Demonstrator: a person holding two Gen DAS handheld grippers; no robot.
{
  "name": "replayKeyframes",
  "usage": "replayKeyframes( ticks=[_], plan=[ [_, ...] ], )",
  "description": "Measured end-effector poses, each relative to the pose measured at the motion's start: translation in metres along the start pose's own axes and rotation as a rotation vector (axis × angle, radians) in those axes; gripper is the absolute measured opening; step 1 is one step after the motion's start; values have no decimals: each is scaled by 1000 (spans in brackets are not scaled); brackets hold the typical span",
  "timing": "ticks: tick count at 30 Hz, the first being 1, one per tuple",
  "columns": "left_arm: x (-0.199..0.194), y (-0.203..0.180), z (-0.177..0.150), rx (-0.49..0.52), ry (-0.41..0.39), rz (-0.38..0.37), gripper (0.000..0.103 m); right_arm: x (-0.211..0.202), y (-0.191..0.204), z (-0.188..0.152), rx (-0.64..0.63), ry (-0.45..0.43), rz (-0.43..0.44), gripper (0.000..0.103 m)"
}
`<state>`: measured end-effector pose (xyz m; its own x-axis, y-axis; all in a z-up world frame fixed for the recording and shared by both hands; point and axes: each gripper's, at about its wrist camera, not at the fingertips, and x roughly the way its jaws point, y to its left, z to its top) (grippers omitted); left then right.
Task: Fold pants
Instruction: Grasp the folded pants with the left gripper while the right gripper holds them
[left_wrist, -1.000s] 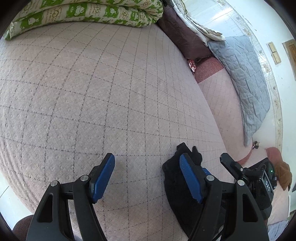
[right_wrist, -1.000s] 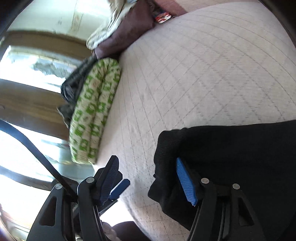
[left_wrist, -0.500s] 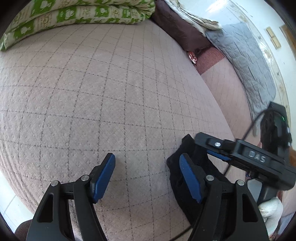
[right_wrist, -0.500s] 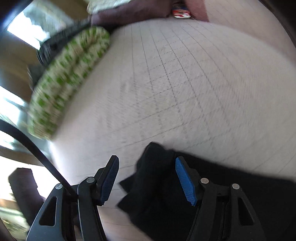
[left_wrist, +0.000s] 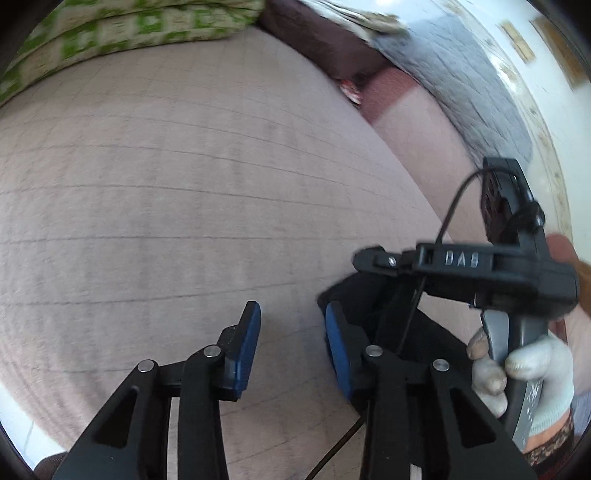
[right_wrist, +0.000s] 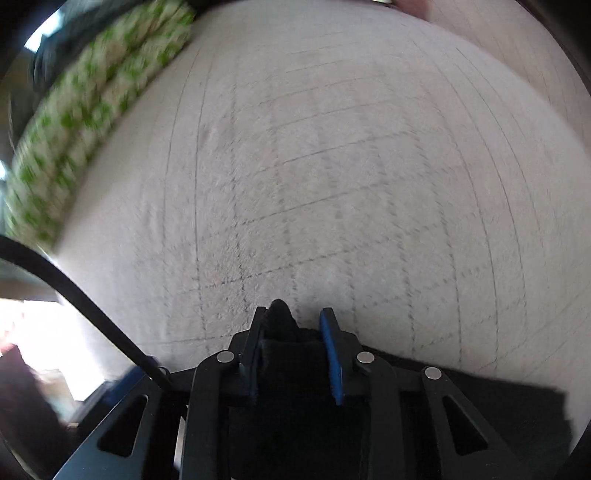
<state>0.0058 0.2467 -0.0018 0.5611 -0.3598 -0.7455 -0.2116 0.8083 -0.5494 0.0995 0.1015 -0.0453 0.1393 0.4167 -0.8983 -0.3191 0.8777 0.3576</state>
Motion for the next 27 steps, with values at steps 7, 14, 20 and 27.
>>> replayKeyframes(
  ticks=[7,14,20,27],
  plan=[
    [35,-43,-6,196,42,9,9,-3,-15,-6,55,-10,97,30],
    [11,-57,-16,225,9,-143,6,-17,-1,-12,62,-57,97,28],
    [-4,-92,-37,290,9,-189,6,-61,-12,-36,56,-133,116,27],
    [6,-158,-72,367,62,-246,6,-114,-80,-84,153,-228,136,27]
  ],
)
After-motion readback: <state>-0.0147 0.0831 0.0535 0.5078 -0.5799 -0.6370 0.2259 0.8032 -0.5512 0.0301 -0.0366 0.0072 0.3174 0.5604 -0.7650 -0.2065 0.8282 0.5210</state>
